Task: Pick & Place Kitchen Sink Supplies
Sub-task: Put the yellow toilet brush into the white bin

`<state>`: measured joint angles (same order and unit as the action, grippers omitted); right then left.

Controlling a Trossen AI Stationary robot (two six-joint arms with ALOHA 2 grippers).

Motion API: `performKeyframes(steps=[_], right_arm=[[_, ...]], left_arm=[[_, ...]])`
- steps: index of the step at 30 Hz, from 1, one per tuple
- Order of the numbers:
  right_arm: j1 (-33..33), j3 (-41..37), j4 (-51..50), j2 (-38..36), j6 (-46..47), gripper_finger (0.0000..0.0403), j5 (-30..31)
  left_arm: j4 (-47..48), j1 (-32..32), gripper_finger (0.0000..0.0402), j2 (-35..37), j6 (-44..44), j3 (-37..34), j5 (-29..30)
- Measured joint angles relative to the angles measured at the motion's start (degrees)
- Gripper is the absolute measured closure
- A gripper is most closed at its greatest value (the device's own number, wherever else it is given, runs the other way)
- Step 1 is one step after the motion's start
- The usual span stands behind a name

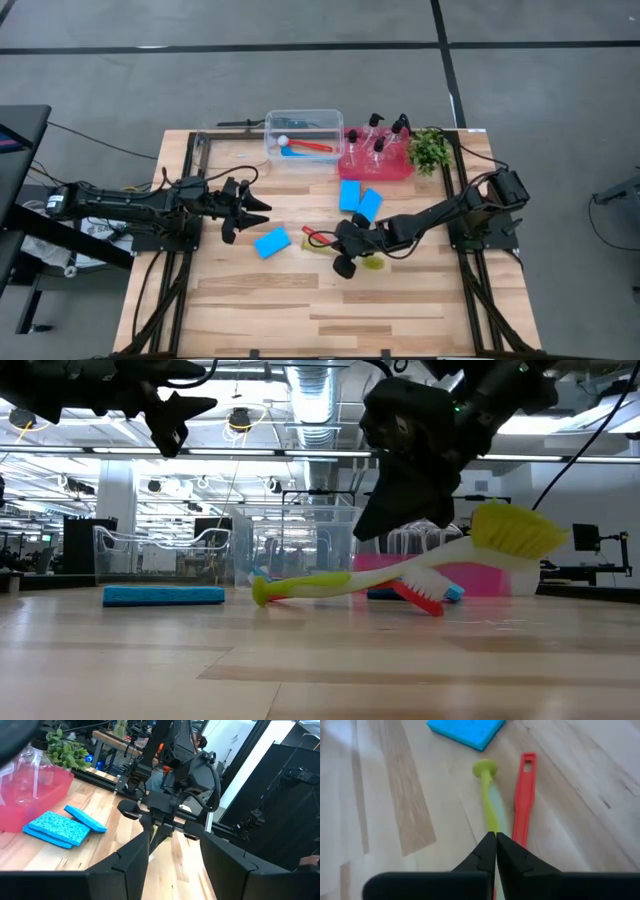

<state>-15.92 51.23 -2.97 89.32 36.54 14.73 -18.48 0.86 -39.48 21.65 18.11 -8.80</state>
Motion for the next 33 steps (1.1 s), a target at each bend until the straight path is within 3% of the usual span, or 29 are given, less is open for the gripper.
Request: performKeyframes(steps=[7,18,26,33], right_arm=[[-0.29,0.47,-1.38,0.0,-1.04,0.0386,-7.57],[-0.8,0.47,-5.06,-0.28,-2.03,0.0305,-7.38],[2.27,7.64,-27.46,-3.53,-5.92,0.0252,-8.96],[1.72,10.46,-28.8,-4.31,-8.62,0.0213,-10.93]], left_arm=[[0.0,0.0,0.0223,0.0,0.0,0.0,0.0],[-0.02,0.0,0.0223,0.0,-0.4,0.0,1.18],[-0.02,0.0,0.0223,0.0,-0.41,0.0,1.25],[-0.02,-0.02,0.0223,0.0,-0.39,0.0,1.44]])
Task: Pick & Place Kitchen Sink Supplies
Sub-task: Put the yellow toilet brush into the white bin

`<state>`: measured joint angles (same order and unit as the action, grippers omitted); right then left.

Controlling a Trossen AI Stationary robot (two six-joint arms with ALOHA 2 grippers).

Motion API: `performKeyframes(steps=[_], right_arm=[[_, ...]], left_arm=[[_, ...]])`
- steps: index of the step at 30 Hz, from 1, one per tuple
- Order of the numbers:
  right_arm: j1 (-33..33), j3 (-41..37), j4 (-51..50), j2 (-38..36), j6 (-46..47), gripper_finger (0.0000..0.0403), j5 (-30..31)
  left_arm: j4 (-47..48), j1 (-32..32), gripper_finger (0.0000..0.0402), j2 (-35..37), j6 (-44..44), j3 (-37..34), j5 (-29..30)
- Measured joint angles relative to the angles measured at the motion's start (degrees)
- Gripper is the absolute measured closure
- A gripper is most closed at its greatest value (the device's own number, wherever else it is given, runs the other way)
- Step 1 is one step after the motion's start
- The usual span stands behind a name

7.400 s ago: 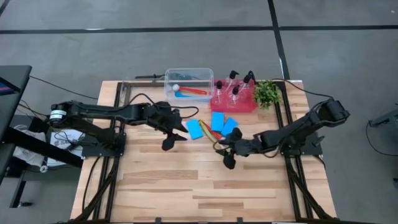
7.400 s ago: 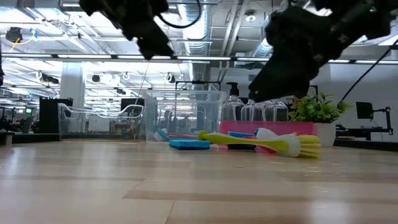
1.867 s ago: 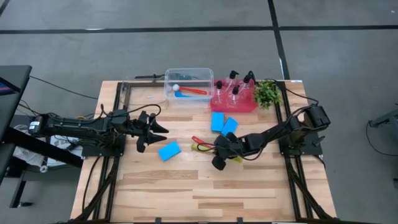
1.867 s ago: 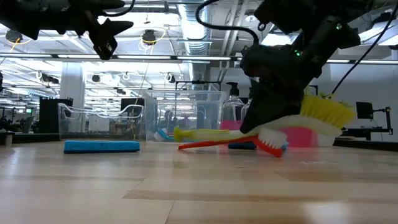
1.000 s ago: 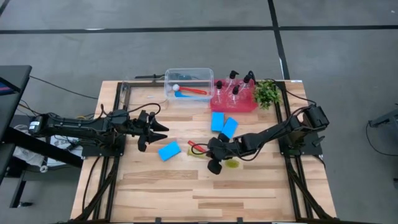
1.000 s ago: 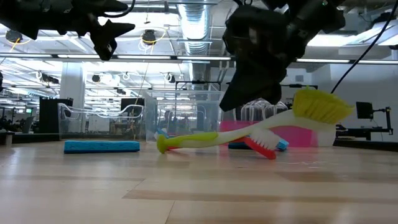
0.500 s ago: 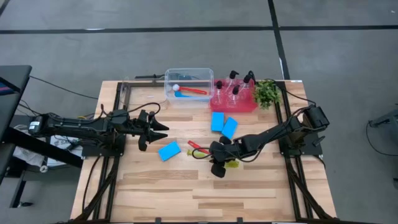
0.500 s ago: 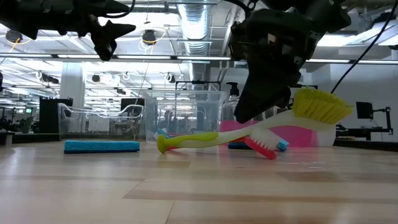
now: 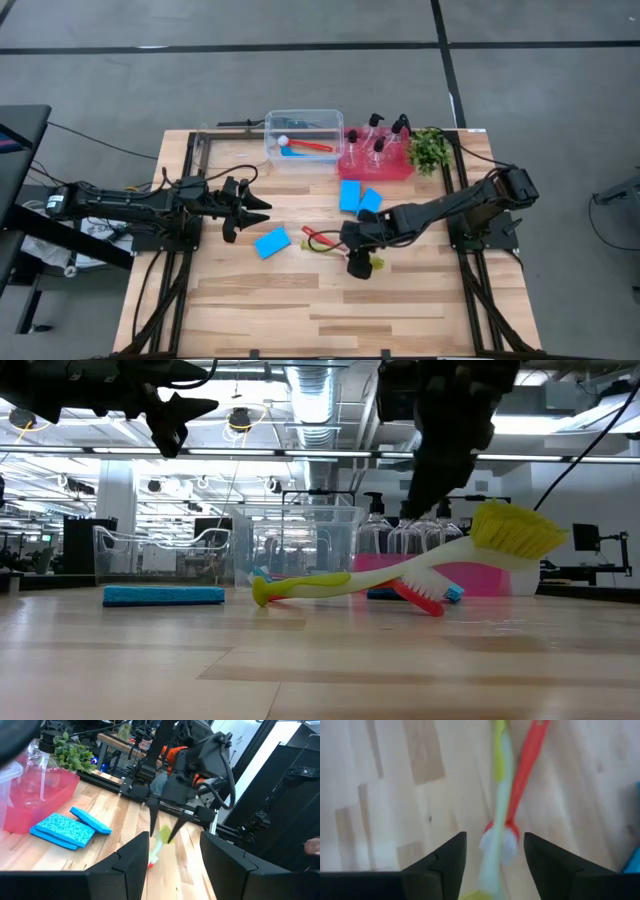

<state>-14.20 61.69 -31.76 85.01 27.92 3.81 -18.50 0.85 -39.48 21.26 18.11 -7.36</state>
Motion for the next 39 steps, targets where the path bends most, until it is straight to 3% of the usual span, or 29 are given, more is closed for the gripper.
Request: performKeyframes(steps=[10,27,32,39], right_arm=[[-1.12,-0.02,-4.16,0.53,0.02,0.018,-1.02],[-1.11,-0.07,-3.35,8.84,-1.51,0.0182,-5.39],[-1.09,-0.07,-3.41,9.05,-1.04,0.0221,-5.35],[-1.03,-0.07,-4.25,8.68,0.43,0.0333,-5.6]], left_arm=[[0.0,-0.01,0.0223,0.0,0.0,0.0,0.05],[0.0,0.0,0.0223,0.0,0.2,0.0,0.05],[0.0,0.02,0.0223,0.0,0.09,0.0,0.07],[0.0,0.02,0.0223,0.0,0.02,0.0,0.07]])
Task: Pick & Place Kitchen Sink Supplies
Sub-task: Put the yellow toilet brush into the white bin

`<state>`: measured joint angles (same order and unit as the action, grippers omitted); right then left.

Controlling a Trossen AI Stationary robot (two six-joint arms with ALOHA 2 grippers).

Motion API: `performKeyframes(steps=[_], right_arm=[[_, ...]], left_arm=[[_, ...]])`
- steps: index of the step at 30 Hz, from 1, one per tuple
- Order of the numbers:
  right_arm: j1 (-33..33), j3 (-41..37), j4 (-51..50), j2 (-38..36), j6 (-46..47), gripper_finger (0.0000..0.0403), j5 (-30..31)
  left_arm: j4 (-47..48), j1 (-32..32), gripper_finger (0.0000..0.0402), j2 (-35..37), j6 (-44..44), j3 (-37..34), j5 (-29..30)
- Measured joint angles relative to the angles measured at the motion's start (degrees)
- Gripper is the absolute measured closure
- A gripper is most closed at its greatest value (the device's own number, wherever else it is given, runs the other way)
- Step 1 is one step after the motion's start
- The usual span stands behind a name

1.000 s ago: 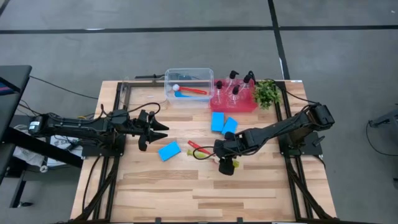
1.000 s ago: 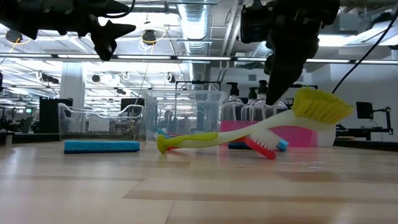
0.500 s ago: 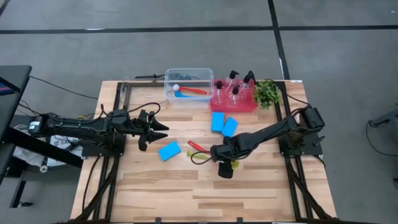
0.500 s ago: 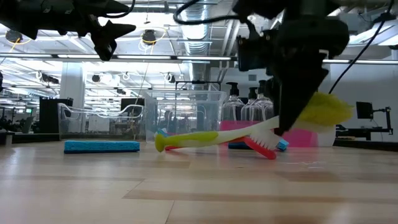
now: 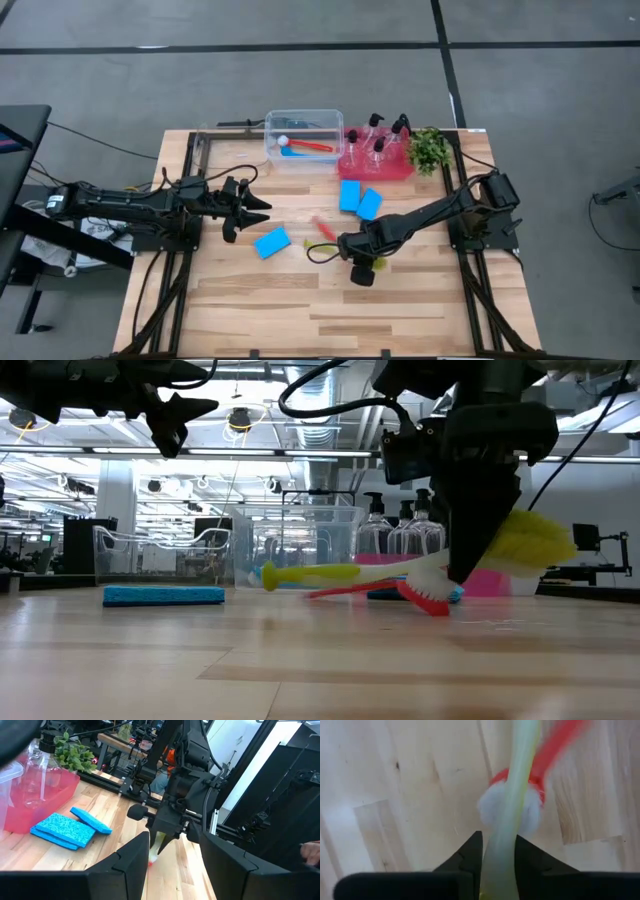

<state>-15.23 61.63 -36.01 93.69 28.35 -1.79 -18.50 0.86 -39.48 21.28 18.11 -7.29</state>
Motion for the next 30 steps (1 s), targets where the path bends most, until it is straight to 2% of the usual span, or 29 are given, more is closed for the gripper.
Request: performKeyframes(steps=[9,13,19,27,30], right_arm=[[-0.08,0.32,-0.88,0.0,2.28,0.0336,-2.41],[-0.08,2.84,-3.44,0.0,2.2,0.0328,-2.73],[-0.08,8.2,-8.3,0.0,0.23,0.0338,-2.68],[0.0,14.77,-8.98,-0.04,0.01,0.0334,3.28],[0.0,17.19,-9.0,-0.04,-0.53,0.0337,6.86]], left_arm=[[0.0,0.0,0.0223,0.0,0.0,0.0,0.0],[0.0,-0.02,0.0223,0.0,0.15,0.0,-0.02],[0.0,-0.02,0.0223,0.0,0.15,0.0,-0.02],[-0.43,-0.02,0.0223,0.0,1.95,0.0,-0.06],[-1.57,-0.02,0.0223,0.0,2.12,0.0,-1.8]])
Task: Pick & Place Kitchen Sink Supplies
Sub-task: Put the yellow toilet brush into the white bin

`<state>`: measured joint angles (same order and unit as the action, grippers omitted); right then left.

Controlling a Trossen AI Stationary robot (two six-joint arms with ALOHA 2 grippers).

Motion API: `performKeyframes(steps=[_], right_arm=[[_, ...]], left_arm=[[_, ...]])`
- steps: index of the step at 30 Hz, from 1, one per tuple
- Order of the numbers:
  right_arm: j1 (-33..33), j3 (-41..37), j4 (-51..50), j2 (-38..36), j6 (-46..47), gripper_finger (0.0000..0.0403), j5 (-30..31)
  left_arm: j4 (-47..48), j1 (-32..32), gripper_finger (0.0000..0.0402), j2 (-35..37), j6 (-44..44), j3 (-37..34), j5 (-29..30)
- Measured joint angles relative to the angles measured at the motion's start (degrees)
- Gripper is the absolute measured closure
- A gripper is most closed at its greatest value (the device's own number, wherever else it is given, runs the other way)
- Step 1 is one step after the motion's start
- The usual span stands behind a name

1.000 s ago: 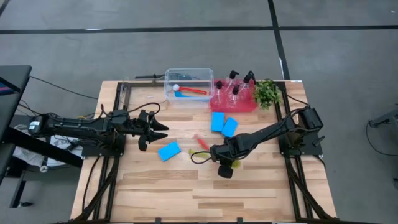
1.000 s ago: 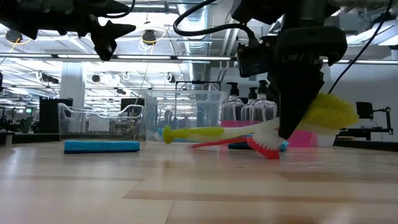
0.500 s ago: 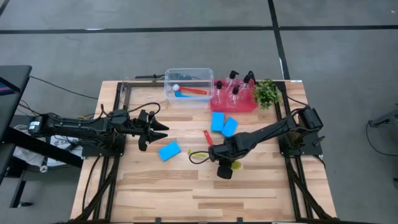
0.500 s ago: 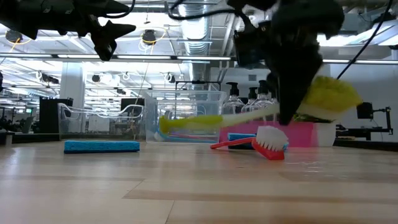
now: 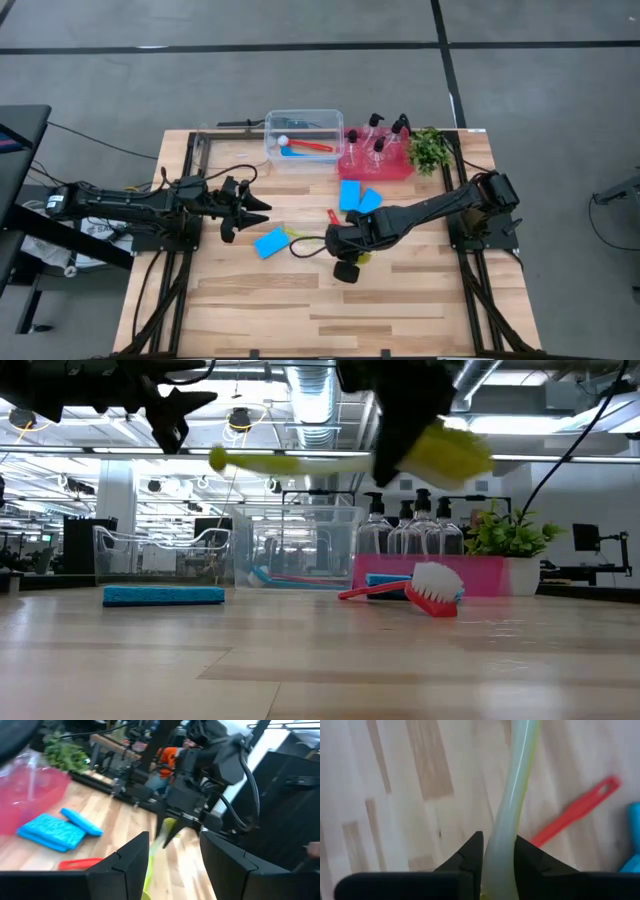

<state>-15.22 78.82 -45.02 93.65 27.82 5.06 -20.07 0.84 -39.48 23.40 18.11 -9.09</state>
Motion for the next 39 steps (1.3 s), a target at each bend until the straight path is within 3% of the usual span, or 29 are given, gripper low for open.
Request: performKeyframes(steps=[7,15,25,30,39], right_arm=[[1.12,4.7,0.02,-0.02,-2.77,0.0334,1.03],[3.29,5.98,0.96,-0.04,-4.36,0.0334,1.87],[4.49,6.0,6.33,-0.04,-5.86,0.0333,3.07],[4.85,6.0,7.14,-0.04,-4.82,0.0333,5.7],[4.74,6.07,8.91,-0.04,-4.36,0.0333,5.75]], left_arm=[[-1.88,0.0,0.0222,0.02,-2.85,0.02,-2.07],[-8.21,0.02,0.0212,0.02,-5.17,0.02,-0.2],[-9.99,0.02,0.021,0.0,1.95,0.02,13.8],[-9.99,0.01,0.0213,0.0,8.5,0.02,14.21],[-7.86,0.02,0.0215,0.04,7.08,0.02,16.14]])
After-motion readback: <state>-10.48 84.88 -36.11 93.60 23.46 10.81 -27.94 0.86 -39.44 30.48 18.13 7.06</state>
